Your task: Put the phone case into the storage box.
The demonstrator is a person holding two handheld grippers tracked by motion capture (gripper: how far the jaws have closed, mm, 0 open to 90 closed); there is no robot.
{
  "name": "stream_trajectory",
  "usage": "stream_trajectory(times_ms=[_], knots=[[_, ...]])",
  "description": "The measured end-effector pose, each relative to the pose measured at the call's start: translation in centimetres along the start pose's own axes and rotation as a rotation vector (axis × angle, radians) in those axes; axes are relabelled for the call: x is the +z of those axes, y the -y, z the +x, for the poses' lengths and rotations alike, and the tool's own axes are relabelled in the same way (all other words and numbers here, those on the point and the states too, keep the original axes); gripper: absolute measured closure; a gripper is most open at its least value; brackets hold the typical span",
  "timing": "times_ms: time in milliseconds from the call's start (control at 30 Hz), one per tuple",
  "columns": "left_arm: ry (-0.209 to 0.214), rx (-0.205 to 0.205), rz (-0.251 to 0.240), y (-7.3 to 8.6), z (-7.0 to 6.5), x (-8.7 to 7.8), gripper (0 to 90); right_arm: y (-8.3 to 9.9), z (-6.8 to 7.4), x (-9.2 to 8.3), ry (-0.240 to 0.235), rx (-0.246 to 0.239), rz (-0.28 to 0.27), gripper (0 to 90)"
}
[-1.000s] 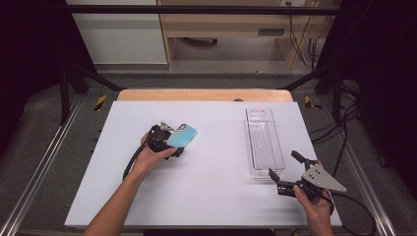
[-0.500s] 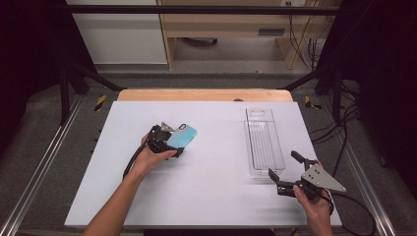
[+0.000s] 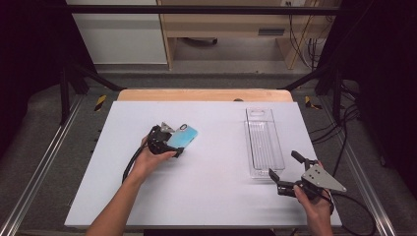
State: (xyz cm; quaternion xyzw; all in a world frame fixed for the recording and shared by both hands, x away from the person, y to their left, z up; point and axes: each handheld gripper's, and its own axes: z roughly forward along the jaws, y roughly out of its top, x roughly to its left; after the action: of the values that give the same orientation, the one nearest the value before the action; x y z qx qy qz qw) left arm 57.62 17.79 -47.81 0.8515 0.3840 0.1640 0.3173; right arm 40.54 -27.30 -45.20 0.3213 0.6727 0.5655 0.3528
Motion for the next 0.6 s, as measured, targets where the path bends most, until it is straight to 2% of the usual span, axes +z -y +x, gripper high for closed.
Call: stream_trajectory(times_ms=[267, 600], knots=[[-0.004, 0.007, -0.018, 0.18, 0.07, -0.19, 16.3, 0.00, 0.02, 0.01, 0.001, -0.001, 0.000, 3.7], [-0.009, -0.006, -0.040, 0.22, 0.43, -0.90, 16.4, -0.01, 0.08, 0.05, -0.002, -0.002, 0.000, 3.7]])
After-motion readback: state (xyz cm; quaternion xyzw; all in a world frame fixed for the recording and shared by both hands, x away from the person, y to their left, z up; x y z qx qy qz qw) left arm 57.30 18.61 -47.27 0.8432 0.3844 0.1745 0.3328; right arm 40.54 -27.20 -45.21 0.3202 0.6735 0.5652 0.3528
